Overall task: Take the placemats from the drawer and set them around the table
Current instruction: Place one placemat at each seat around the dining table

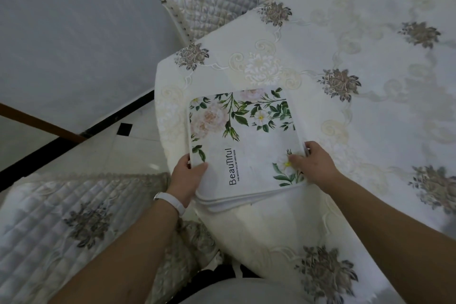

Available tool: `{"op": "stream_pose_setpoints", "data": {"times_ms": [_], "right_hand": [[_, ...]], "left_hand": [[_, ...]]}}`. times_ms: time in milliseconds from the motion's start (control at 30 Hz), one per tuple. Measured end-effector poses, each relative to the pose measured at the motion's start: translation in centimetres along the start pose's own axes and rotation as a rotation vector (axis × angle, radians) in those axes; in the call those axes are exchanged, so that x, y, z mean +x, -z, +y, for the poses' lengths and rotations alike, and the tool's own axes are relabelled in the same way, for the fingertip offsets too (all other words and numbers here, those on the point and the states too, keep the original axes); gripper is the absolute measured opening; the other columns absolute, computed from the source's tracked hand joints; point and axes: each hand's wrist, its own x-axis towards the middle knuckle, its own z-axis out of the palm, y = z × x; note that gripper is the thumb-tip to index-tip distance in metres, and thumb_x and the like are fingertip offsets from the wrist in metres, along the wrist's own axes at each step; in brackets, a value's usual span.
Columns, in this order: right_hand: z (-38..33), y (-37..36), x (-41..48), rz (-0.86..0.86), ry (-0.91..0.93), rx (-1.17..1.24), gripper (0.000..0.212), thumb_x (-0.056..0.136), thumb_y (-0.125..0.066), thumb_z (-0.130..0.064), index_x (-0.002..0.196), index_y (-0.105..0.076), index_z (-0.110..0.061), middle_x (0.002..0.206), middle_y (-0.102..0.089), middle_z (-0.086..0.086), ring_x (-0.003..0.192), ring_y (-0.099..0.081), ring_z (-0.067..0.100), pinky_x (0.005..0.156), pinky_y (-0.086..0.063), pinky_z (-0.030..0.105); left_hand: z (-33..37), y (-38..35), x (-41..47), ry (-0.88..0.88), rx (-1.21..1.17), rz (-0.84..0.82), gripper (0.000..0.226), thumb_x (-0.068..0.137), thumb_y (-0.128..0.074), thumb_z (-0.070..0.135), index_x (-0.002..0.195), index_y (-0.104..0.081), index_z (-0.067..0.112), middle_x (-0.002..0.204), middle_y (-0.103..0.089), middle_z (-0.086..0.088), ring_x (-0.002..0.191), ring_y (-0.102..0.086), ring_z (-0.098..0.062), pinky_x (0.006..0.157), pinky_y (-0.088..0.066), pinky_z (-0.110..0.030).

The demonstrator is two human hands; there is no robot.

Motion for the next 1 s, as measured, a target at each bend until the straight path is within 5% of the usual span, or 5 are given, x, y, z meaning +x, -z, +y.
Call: {"op": "stream_pose_setpoints", "data": {"times_ms": [367,467,667,833,1000], "right_hand": [[-1.5,-1.0,1.9,0.111,0.143,0.025,0.018,0.071,-0.060,-0.019,0.082,-0.065,-0.005,0.082,-0.068,0.016,0.069,-0.064,0.031,0.057,-0.054,0.041],[-1.0,-1.4,3.0,0.105,0.123,0.020,0.020,0.063,-0.053,-0.031,0.070,-0.054,-0.013,0.083,-0.062,0.018,0.063,-0.054,0.023,0.056,-0.042,0.028],[-2.1,-1.6,2.1,0.170,0.154,-0.031,0.031,0.077,-0.060,-0.021,0.107,-0.057,-0.018,0.107,-0.050,0.003,0.094,-0.049,0.016,0.081,-0.039,0.028],[-2.2,-1.1,1.8,0.141,0.121,0.032,0.032,0.084,-0.059,-0.014,0.115,-0.053,-0.016,0.084,-0.062,-0.005,0.070,-0.059,0.013,0.055,-0.038,0.024],[-2.4,-1.0,1.1,0.104,0.096,0.062,0.022,0.083,-0.060,-0.013,0.104,-0.055,-0.014,0.087,-0.063,-0.001,0.076,-0.060,0.017,0.063,-0.046,0.029]], "left_hand": [[1.9,0.1,1.4,-0.045,0.065,0.149,0.031,0.090,-0.060,0.012,0.121,-0.058,0.016,0.107,-0.065,-0.003,0.090,-0.061,-0.019,0.075,-0.050,-0.031],[2.2,0.1,1.7,-0.050,0.055,0.177,0.024,0.090,-0.061,0.010,0.113,-0.059,0.016,0.099,-0.064,0.000,0.086,-0.060,-0.018,0.075,-0.050,-0.032],[2.3,-0.2,1.3,-0.120,0.108,0.228,0.021,0.091,-0.059,0.009,0.110,-0.057,0.018,0.091,-0.061,0.004,0.078,-0.058,-0.010,0.063,-0.046,-0.022],[2.7,-0.4,1.1,-0.108,0.086,0.262,0.018,0.089,-0.060,0.010,0.104,-0.057,0.020,0.087,-0.063,0.002,0.076,-0.060,-0.015,0.059,-0.046,-0.024],[3.7,-0.7,0.5,-0.139,0.088,0.277,0.014,0.088,-0.062,0.009,0.098,-0.056,0.017,0.081,-0.061,0.004,0.068,-0.056,-0.009,0.053,-0.041,-0.020]]}}
